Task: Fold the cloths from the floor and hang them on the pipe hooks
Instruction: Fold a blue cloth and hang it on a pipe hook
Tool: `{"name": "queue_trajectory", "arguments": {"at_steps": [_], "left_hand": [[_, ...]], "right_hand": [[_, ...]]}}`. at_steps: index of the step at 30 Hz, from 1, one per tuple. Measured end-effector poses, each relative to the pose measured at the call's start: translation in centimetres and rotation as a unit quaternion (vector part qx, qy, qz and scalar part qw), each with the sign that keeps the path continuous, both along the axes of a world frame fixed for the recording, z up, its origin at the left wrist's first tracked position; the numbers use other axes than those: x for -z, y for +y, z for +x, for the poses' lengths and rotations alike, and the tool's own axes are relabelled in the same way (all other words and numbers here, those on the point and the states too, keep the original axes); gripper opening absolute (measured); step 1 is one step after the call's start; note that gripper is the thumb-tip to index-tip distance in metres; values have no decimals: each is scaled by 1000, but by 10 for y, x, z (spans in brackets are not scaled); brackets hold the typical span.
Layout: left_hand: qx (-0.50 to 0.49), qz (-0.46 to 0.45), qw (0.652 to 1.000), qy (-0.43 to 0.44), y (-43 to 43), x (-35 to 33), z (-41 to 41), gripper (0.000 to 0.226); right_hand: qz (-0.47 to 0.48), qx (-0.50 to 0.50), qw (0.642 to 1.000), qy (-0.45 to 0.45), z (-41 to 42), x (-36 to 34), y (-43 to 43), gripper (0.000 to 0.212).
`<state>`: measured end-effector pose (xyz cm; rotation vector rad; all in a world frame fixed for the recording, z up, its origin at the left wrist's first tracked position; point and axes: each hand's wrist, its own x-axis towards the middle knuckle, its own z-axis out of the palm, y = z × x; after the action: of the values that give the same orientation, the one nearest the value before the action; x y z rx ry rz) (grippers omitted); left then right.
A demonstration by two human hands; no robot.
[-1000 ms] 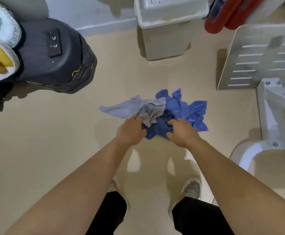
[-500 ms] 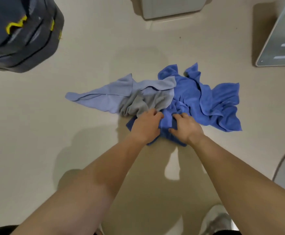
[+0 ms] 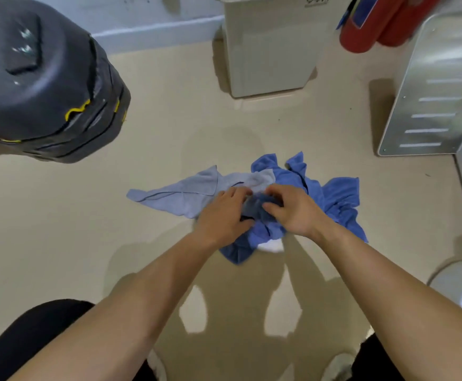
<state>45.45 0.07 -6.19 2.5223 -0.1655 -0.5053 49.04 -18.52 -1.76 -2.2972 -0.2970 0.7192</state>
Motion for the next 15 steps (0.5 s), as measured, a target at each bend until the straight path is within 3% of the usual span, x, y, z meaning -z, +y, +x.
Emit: {"name": "queue_trajectory", "arguments": {"at_steps": [2, 6, 11, 15], "left_hand": [[-5, -86, 996, -15, 3, -27, 4, 56], [-12, -110, 991, -73, 16, -60, -4, 21], [-57, -122, 991, -4, 22, -81, -5, 17], [-113, -142, 983, 19, 17, -150, -8, 24]], "right_hand": [[68, -5, 998, 15, -2, -32, 8, 22], [103, 17, 994, -12, -17, -43, 6, 11], [76, 22, 995, -59, -15, -46, -11, 20], [94, 39, 994, -40, -19, -124, -7, 16]]}}
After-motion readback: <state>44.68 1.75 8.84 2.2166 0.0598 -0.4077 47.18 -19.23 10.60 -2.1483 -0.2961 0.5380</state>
